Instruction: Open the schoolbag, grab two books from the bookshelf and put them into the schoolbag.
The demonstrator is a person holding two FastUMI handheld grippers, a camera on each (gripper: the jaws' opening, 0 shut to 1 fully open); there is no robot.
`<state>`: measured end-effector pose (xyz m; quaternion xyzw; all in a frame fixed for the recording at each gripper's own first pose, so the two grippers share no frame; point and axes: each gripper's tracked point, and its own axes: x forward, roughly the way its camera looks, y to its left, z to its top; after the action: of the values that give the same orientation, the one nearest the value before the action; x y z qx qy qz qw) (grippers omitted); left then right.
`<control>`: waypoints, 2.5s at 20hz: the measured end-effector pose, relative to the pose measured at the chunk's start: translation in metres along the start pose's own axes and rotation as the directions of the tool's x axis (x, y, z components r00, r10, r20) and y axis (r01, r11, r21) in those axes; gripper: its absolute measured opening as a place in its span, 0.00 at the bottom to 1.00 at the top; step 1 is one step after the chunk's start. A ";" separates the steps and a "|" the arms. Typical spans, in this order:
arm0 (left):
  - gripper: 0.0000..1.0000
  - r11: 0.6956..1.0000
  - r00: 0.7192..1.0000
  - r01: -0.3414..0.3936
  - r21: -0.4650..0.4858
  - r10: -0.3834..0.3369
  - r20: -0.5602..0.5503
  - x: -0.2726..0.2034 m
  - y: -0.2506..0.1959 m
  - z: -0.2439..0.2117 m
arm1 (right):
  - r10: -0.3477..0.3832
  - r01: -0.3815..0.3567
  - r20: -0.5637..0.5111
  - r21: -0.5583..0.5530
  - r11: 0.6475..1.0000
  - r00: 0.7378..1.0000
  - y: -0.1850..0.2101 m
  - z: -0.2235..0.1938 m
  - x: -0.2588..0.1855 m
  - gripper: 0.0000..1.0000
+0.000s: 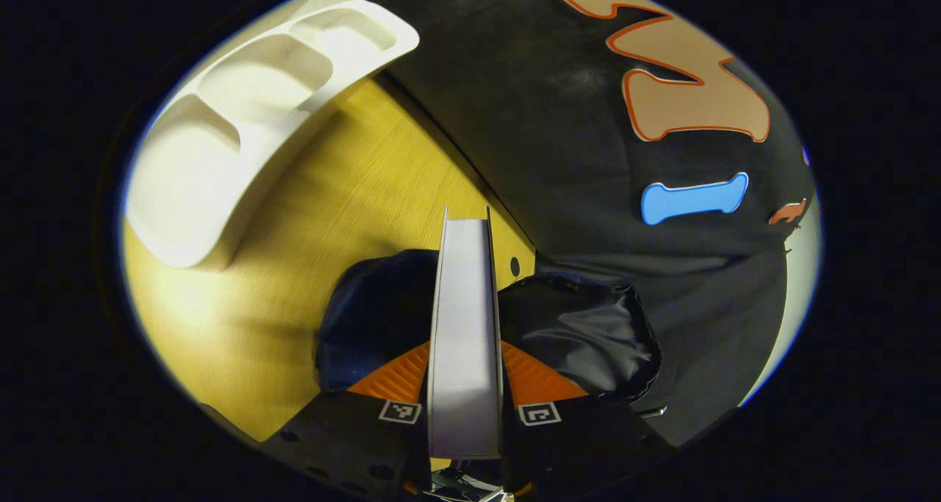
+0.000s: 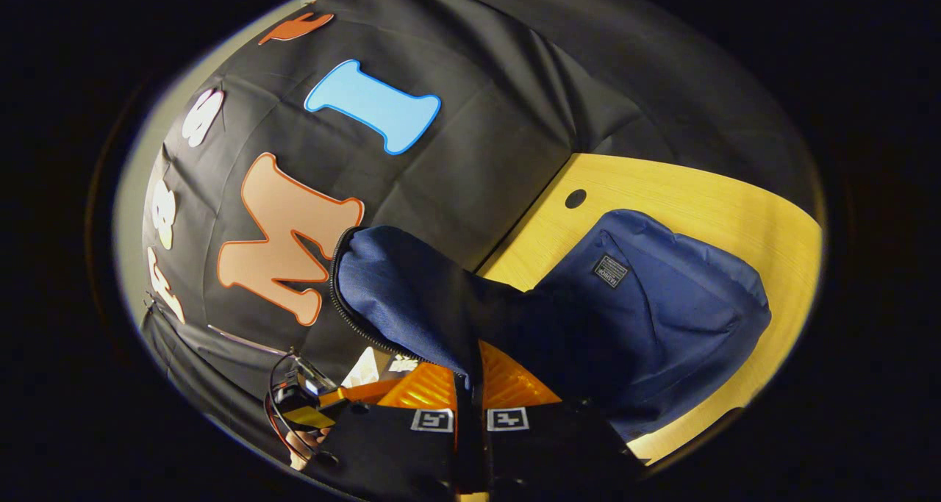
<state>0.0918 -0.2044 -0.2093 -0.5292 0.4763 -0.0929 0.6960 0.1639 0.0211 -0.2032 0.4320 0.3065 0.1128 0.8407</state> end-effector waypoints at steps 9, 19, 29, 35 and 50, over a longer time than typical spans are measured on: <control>0.32 0.994 0.997 0.046 -0.103 -0.052 -0.056 0.039 -0.008 -0.050 | 0.013 -0.013 -0.020 -0.008 1.000 1.000 0.002 -0.001 0.002 0.03; 0.34 0.986 0.995 0.066 -0.155 -0.076 -0.063 0.072 -0.014 -0.086 | 0.019 -0.020 -0.033 -0.030 0.999 0.999 0.005 -0.002 0.002 0.02; 0.34 0.975 0.989 0.091 -0.205 -0.113 -0.095 0.084 -0.014 -0.110 | 0.012 -0.012 -0.027 -0.008 1.000 1.000 0.004 -0.008 0.007 0.03; 0.36 0.996 0.989 0.059 -0.070 -0.068 -0.133 0.082 -0.018 -0.107 | 0.004 -0.004 -0.017 -0.002 1.000 1.000 0.003 -0.008 0.006 0.03; 0.87 0.800 0.949 -0.304 0.517 0.302 0.091 0.034 0.019 -0.057 | -0.014 0.014 -0.010 0.001 1.000 1.000 0.000 -0.009 0.005 0.03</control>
<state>0.0595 -0.2553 -0.2434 -0.2362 0.5098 -0.1059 0.8204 0.1622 0.0297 -0.2092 0.4299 0.3137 0.1090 0.8396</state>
